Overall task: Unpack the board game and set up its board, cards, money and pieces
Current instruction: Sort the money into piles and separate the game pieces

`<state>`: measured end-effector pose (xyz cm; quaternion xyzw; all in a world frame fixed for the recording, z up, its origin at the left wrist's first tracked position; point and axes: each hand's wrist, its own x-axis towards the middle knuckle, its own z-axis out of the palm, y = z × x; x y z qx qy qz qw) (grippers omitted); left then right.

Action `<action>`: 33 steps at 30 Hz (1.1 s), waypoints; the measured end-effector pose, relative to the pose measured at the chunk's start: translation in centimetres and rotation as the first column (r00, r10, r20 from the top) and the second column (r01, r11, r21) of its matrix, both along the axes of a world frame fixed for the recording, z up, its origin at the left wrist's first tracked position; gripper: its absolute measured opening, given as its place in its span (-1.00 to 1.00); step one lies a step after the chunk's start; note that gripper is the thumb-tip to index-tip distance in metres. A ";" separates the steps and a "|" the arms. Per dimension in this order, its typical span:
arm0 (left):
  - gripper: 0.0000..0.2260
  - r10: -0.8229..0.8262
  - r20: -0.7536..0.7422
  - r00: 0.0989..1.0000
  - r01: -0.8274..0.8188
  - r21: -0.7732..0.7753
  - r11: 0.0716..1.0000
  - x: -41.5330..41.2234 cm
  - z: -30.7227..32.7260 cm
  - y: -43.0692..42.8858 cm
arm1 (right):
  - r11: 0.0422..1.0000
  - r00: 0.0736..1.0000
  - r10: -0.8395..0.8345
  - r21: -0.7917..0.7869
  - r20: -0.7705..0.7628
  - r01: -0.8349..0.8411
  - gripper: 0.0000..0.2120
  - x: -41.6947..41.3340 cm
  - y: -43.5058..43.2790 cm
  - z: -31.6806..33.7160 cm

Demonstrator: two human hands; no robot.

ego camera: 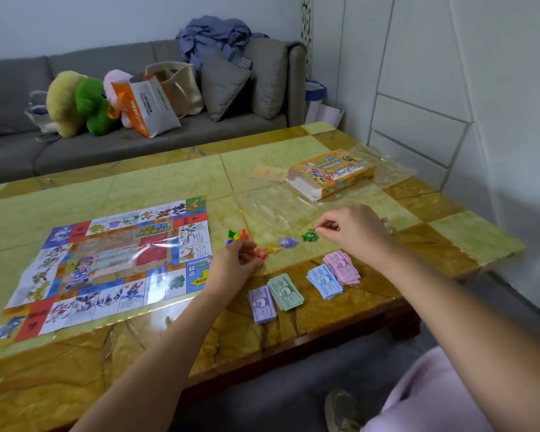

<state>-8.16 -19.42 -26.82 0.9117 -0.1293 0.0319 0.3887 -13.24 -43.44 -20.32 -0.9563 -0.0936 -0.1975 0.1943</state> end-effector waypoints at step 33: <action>-0.77 -0.105 0.097 0.990 0.089 0.153 0.984 0.3 -0.8 -0.3 | 0.940 0.966 0.075 -0.306 -0.246 -0.151 -0.77 5.3 4.0 -3.3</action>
